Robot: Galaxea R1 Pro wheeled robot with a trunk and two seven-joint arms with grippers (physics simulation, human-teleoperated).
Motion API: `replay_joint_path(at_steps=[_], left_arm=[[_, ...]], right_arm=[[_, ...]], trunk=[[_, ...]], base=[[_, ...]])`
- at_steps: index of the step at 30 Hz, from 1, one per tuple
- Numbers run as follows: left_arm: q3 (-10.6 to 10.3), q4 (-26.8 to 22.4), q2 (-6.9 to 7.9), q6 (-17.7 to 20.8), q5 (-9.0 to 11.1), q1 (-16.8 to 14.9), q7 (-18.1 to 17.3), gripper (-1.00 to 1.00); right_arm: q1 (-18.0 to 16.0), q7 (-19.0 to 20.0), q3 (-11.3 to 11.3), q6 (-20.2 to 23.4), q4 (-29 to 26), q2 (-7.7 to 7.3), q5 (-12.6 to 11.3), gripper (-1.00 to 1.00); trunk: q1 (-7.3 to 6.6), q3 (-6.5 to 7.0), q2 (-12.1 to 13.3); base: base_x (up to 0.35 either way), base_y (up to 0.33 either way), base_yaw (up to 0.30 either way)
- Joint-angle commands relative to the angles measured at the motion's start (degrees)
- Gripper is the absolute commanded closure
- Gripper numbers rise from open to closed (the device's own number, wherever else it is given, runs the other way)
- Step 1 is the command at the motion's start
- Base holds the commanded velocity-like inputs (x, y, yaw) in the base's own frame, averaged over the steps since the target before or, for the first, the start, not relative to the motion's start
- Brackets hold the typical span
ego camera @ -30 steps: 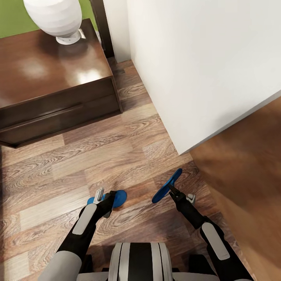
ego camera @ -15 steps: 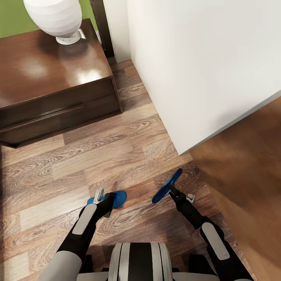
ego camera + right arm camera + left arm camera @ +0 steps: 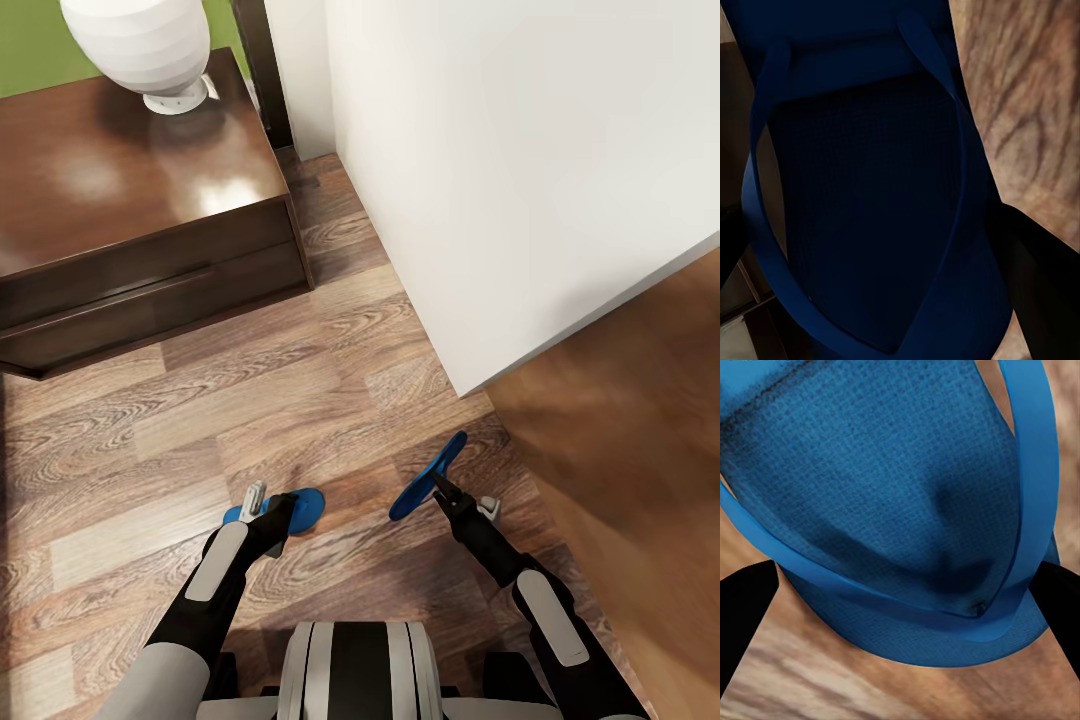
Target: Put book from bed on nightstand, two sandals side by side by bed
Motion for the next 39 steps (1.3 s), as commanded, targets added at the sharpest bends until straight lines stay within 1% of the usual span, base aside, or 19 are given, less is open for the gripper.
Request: replay_joint_path(at_steps=[1, 9, 13, 22, 39], left_arm=[[0.09, -0.06, -0.02, 0.19, 0.16, 0.0, 0.4, 1.0], [0.15, -0.11, -0.02, 0.31, 0.16, 0.0, 0.51, 1.0], [0.15, -0.11, -0.02, 0.32, 0.16, 0.0, 0.54, 1.0], [0.1, -0.11, -0.02, 0.33, 0.16, 0.0, 0.55, 1.0], [0.18, -0.11, 0.01, 0.42, 0.16, 0.0, 0.39, 1.0]], right_arm=[[-0.03, 0.04, -0.09, 0.53, 0.0, 0.01, -0.52, 1.0], [-0.03, 0.04, -0.09, 0.53, 0.0, 0.01, -0.52, 1.0], [-0.04, 0.04, -0.09, 0.54, 0.0, 0.0, -0.52, 1.0], [-0.03, 0.04, -0.09, 0.53, 0.0, 0.01, -0.52, 1.0], [-0.04, 0.04, -0.09, 0.53, 0.0, 0.01, -0.52, 1.0]], trunk=[[-0.01, -0.03, -0.01], [-0.01, -0.03, -0.01], [-0.11, 0.86, 0.04], [-0.11, 0.86, 0.04], [-0.55, 4.62, 0.27]], base=[[0.0, 0.0, 0.0], [0.0, 0.0, 0.0], [0.0, 0.0, 0.0], [0.0, 0.0, 0.0], [0.0, 0.0, 0.0]])
